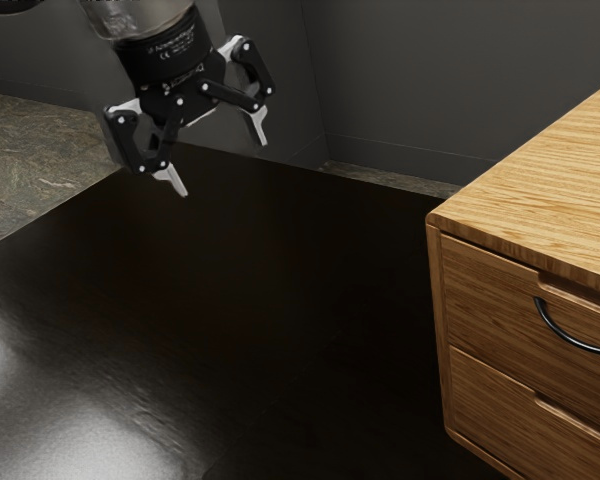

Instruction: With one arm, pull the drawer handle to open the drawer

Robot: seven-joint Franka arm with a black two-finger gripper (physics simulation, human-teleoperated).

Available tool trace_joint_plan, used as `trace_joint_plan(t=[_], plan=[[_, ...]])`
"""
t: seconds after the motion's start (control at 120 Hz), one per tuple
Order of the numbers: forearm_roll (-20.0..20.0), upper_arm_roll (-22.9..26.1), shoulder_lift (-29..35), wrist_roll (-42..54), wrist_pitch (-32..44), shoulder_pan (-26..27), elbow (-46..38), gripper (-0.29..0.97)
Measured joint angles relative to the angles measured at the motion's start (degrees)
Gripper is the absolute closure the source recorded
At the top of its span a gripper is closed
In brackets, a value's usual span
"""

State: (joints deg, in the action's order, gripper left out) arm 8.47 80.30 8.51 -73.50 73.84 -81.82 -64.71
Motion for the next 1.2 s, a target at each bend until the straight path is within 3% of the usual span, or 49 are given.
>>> trace_joint_plan(t=[0.1, 0.242, 0.383, 0.458, 0.733, 0.825, 1.0, 1.2], plan=[[5.9, -2.4, 5.1, -1.8, 2.4, -0.3, -2.1, 0.00], [19.0, -12.3, 19.1, -3.1, 5.4, -0.1, -8.7, 0.01], [31.9, -14.1, 24.8, -3.9, 7.3, -0.1, -12.5, 0.02], [36.5, -14.3, 26.1, -4.2, 7.9, 0.1, -14.2, 0.03], [45.8, -14.5, 33.3, -6.0, 9.5, 2.8, -14.7, 0.04], [48.6, -14.5, 35.1, -6.7, 9.7, 3.1, -14.8, 0.13], [50.5, -14.1, 35.9, -7.8, 10.2, 3.2, -14.6, 0.25], [51.5, -10.0, 36.3, -8.5, 14.1, 3.2, -14.6, 0.30]])
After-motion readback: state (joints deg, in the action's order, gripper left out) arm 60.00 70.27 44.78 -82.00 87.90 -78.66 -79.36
